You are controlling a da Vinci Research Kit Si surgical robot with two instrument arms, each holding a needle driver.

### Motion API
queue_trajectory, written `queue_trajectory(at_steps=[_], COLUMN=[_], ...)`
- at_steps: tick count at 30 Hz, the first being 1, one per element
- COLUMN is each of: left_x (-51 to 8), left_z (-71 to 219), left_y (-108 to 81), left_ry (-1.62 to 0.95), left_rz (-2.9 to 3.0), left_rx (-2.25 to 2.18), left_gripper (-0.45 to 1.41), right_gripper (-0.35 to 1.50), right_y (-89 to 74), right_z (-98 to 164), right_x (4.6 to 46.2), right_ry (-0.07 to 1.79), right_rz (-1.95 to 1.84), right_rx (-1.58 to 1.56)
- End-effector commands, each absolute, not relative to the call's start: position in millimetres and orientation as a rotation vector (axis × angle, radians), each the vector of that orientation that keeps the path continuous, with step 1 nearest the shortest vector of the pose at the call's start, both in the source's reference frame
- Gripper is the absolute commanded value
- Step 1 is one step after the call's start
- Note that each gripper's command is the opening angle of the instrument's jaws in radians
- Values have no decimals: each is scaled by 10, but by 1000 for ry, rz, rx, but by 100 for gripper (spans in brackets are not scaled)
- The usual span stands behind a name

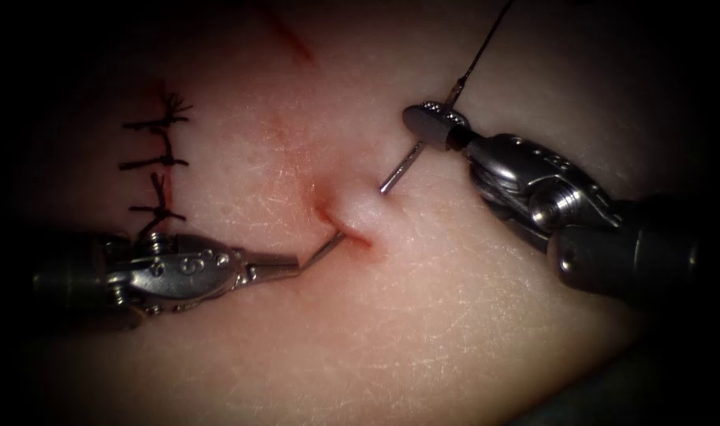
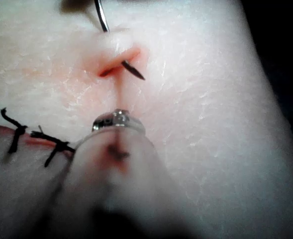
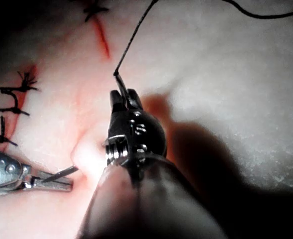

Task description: Wound Closure

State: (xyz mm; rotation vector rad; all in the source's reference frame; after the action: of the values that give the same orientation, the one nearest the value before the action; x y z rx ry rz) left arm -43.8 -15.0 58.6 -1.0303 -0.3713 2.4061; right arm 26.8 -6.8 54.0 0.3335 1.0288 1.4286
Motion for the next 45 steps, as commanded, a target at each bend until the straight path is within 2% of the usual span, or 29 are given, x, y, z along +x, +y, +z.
queue_trajectory(at_steps=[1,10,15,16,17,18,20,29,31,35,38,39,40,42,45], left_x=[-447,-447,-446,-446,-446,-446,-446,-459,-466,-470,-471,-471,-471,-470,-470], left_z=[591,591,589,588,585,584,582,583,582,577,574,573,573,573,571], left_y=[-148,-148,-146,-145,-143,-142,-139,-129,-127,-121,-120,-120,-120,-120,-122], left_ry=[-369,-370,-374,-376,-366,-357,-325,-251,-230,-155,-107,-97,-100,-106,-99], left_rz=[2406,2405,2404,2403,2417,2429,2447,2579,2653,2788,2848,2867,2867,2865,2865], left_rx=[-1032,-1032,-1033,-1033,-1052,-1065,-1113,-1362,-1436,-1564,-1641,-1671,-1677,-1697,-1714], left_gripper=[-45,-45,-45,-45,-45,-45,-45,-45,-25,-16,0,19,22,41,49], right_gripper=[-35,-35,-35,-21,89,111,125,126,123,121,120,120,120,120,120], right_y=[-76,-121,-115,-112,-104,-101,-94,-83,-85,-89,-91,-93,-93,-95,-97], right_z=[550,563,557,557,557,557,557,558,558,559,560,561,562,563,564], right_x=[285,326,324,321,313,308,296,224,210,201,202,204,205,208,211], right_ry=[1043,1081,1133,1157,1223,1252,1294,1331,1331,1353,1358,1359,1360,1363,1367], right_rz=[1457,1513,1500,1492,1492,1502,1513,1505,1512,1509,1508,1511,1509,1505,1500], right_rx=[425,738,684,677,632,613,602,525,508,494,491,484,485,487,487])
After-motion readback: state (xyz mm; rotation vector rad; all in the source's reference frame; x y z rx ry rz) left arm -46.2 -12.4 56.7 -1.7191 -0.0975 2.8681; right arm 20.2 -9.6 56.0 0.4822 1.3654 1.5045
